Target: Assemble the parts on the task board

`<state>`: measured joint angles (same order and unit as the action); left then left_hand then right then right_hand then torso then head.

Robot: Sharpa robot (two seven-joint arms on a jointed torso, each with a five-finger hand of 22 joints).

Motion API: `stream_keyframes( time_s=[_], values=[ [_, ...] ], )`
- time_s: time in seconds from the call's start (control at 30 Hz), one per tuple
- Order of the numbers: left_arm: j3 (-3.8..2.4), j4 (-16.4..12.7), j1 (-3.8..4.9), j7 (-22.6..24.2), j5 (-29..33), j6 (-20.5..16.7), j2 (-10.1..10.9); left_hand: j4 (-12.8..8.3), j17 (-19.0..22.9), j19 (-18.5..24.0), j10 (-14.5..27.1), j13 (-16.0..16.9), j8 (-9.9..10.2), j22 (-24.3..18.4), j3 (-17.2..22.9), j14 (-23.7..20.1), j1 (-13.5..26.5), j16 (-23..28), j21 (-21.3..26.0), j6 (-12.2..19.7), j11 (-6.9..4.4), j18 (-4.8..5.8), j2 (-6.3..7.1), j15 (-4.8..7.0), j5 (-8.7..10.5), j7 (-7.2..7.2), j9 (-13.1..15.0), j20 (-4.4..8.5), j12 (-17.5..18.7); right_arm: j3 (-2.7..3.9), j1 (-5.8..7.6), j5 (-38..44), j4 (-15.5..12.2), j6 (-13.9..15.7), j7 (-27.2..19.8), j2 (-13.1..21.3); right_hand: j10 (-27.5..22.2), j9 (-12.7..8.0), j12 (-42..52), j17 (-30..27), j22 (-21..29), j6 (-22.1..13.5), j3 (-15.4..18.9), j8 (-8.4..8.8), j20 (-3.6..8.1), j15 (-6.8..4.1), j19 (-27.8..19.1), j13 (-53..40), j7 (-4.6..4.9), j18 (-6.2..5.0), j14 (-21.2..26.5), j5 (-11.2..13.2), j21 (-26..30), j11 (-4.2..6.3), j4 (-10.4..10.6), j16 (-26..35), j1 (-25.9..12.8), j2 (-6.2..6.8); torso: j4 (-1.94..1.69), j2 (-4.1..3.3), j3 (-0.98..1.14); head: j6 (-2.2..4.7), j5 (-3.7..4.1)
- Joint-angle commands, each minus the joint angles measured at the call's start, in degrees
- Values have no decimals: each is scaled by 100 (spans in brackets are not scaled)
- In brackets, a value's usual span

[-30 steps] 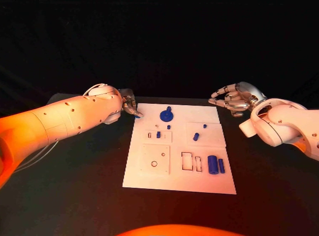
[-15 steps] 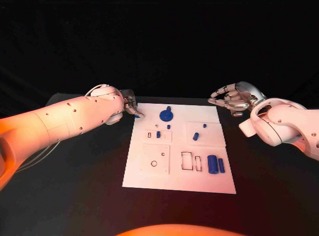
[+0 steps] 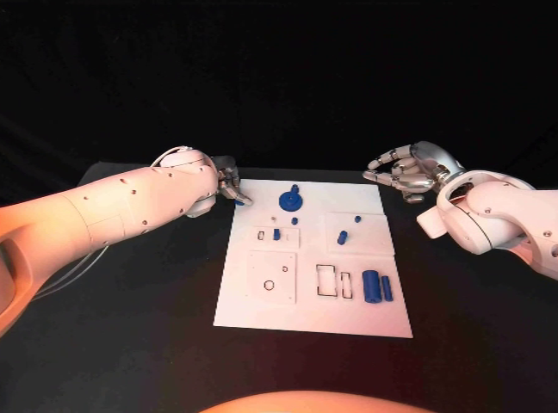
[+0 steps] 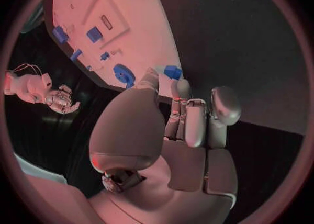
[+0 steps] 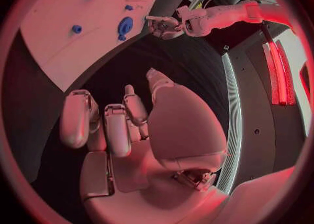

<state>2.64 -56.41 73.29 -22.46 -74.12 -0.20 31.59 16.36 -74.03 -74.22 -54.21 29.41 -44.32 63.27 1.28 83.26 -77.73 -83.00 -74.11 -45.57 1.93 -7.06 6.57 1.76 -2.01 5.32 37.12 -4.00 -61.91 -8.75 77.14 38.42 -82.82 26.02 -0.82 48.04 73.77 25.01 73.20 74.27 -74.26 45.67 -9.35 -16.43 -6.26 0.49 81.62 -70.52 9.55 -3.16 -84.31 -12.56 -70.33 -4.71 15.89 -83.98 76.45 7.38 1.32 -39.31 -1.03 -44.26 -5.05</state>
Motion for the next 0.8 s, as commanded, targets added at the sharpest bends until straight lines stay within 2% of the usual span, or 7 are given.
stream_keyframes(
  time_s=[0.03, 0.23, 0.8],
  values=[
    [2, 25, 0, -10, 3, 37, -21, 9, -540, -145, -119, -9, -125, 126, -91, 280, -73, -156, -120, -7, -74, 148, 15, 48, -94, -22, 39, 23, -79, 1, -4, 10, 1, -10, -7, -5, -72, 74, -44, 445, -515, -51, -46, -162, 19, -38, -61, 21, -22, -131, -272, -104, 83, 21, 54, 77, -183, 14, -4, 2, -2, -7, 8],
    [4, 68, 0, -35, 0, 40, -33, 8, -560, -157, -121, -9, -132, 148, -88, 288, -109, -167, -133, -9, -78, 152, 3, 52, -94, -26, 39, 26, -84, 1, -4, 12, 5, -10, -8, -10, -72, 74, -44, 445, -515, -51, -46, -162, 19, -38, -61, 21, -22, -131, -272, -104, 83, 21, 54, 77, -183, 14, -10, 1, -2, -12, 14],
    [6, 173, -1, -10, 34, 146, -76, 10, -579, -177, -133, -8, -150, 186, -83, 298, -177, -180, -158, -20, -89, 159, -29, 60, -94, -38, 37, 35, -96, 1, -5, 15, 10, -14, -6, -16, -72, 74, -44, 445, -515, -51, -46, -162, 19, -38, -61, 21, -22, -131, -272, -104, 83, 21, 54, 77, -183, 14, 0, 2, 3, -23, 16]
  ],
)
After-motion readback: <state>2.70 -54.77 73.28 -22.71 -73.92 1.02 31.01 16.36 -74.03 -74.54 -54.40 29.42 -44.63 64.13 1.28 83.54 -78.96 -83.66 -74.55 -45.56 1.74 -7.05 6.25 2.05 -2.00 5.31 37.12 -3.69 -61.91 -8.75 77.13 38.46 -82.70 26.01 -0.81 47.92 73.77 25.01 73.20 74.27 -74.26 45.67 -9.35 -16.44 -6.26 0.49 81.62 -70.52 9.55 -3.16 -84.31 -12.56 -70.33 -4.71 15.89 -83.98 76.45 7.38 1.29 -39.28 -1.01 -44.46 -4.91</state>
